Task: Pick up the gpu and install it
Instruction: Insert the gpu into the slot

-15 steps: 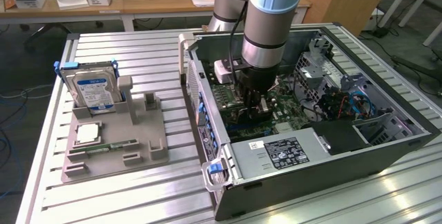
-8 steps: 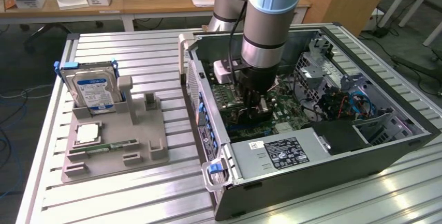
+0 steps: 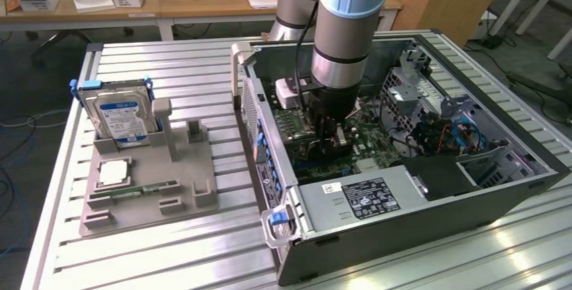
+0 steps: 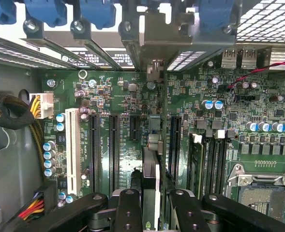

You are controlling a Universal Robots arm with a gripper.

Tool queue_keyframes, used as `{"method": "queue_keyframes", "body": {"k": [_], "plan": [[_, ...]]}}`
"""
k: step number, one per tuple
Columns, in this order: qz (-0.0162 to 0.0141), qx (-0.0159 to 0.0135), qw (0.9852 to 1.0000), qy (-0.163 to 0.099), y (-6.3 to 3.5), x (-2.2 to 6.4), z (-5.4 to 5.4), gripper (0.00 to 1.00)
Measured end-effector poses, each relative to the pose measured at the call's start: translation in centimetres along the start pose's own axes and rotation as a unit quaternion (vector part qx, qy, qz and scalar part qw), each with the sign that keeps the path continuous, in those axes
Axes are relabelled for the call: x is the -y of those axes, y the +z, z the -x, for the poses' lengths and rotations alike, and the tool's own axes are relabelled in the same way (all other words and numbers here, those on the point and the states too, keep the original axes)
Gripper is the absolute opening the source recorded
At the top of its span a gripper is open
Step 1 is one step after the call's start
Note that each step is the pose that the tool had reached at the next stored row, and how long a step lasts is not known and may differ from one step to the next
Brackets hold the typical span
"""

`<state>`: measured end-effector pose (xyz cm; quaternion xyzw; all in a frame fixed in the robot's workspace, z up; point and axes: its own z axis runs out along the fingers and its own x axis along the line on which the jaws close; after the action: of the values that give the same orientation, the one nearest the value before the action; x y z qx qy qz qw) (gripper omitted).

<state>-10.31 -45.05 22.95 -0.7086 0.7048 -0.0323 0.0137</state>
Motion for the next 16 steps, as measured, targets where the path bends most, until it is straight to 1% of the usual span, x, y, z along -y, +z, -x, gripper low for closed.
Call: {"method": "queue_keyframes", "body": {"k": [4, 7, 16], "plan": [[0.0001, -0.0001, 1.0, 0.0, 0.04, -0.01, -0.01, 0.27], [0.0003, -0.0005, 1.0, 0.0, 0.42, -0.04, 0.0, 0.27], [0.0001, 0.0, 1.0, 0.0, 0.46, -0.05, 0.01, 0.27]]}}
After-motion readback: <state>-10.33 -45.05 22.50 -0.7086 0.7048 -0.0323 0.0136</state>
